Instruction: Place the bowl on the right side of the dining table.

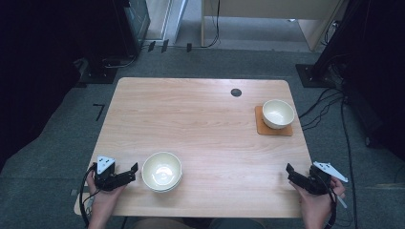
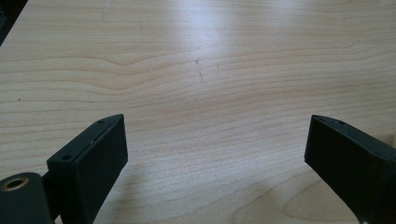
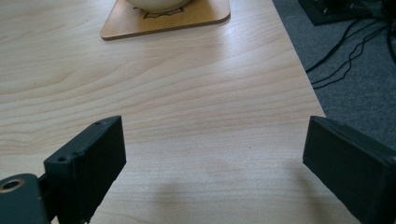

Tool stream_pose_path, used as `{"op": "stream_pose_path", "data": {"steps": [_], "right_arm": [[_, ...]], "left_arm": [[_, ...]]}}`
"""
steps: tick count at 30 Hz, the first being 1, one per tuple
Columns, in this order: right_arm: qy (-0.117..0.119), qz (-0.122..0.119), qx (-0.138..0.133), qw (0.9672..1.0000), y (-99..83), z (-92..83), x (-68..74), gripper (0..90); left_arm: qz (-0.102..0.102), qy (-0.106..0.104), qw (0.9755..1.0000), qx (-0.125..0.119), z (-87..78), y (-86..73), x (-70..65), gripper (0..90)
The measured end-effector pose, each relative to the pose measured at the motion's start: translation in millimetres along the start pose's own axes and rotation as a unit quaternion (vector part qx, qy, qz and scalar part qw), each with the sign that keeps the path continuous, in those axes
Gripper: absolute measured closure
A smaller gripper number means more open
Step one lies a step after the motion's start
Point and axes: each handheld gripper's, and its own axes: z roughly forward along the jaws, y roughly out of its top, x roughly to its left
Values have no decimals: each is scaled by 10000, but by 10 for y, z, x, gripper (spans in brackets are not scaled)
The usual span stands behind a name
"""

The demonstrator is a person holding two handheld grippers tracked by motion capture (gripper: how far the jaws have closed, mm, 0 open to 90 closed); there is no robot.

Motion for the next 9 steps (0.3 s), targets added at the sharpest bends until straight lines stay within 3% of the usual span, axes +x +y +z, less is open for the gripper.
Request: {"op": "stream_pose_path", "data": {"steps": [9], "right_arm": [[-115, -46, -31, 9999, -14, 37, 42, 63]], "left_arm": [[-31, 20, 10000, -3, -2, -2, 3, 55]]}}
